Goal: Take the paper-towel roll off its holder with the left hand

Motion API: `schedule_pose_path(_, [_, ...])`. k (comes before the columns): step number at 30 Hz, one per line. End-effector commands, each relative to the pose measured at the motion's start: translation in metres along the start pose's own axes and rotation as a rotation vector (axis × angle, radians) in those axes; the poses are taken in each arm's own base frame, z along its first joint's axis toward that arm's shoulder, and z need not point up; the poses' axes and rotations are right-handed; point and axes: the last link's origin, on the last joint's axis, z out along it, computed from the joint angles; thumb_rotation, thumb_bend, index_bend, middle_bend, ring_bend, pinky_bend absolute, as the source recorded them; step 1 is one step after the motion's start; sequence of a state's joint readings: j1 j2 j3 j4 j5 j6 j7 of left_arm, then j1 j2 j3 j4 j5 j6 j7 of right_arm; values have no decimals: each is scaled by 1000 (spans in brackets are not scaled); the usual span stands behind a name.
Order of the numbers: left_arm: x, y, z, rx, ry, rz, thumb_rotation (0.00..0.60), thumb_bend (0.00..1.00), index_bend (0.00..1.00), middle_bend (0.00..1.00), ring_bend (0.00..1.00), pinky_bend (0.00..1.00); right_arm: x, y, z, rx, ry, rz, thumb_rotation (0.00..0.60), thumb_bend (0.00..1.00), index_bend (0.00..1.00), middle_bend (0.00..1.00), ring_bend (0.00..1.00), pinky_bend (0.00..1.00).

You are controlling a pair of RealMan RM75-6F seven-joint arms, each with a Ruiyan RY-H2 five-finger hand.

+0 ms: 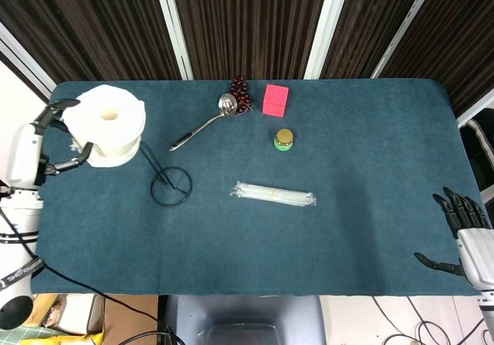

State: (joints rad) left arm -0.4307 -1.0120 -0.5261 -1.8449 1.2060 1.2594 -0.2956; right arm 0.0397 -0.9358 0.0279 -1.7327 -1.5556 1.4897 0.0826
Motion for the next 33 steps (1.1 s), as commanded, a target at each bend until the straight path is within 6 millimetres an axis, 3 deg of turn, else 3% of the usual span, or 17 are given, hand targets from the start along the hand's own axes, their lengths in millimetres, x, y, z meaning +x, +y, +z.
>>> schedule_pose_path(1, [26, -2, -7, 13, 65, 30, 600, 341, 399, 429, 356, 464, -1, 0, 1, -1, -6, -4, 600, 99, 0, 0, 0, 37])
schedule_pose_path(6, [49, -21, -37, 75, 66, 123, 600, 339, 399, 436, 360, 472, -4, -1, 2, -4, -13, -10, 600, 99, 0, 0, 0, 37])
schedule_pose_path(12, [42, -60, -77, 186, 64, 92, 600, 339, 399, 439, 360, 473, -6, -1, 4, -7, -23, -19, 600, 99, 0, 0, 0, 38])
schedule_pose_path(18, [8, -95, -111, 250, 99, -22, 600, 336, 399, 441, 361, 472, -10, -1, 5, -9, -41, -31, 600, 99, 0, 0, 0, 38])
schedule_pose_path(27, [-62, -141, -137, 357, 167, -119, 600, 336, 399, 460, 369, 472, -12, -2, 5, 1, -71, -32, 600, 99, 0, 0, 0, 37])
schedule_pose_path(33, [-86, -165, -151, 443, 203, -151, 600, 334, 385, 466, 372, 473, -12, -1, 5, 2, -71, -31, 600, 100, 0, 0, 0, 37])
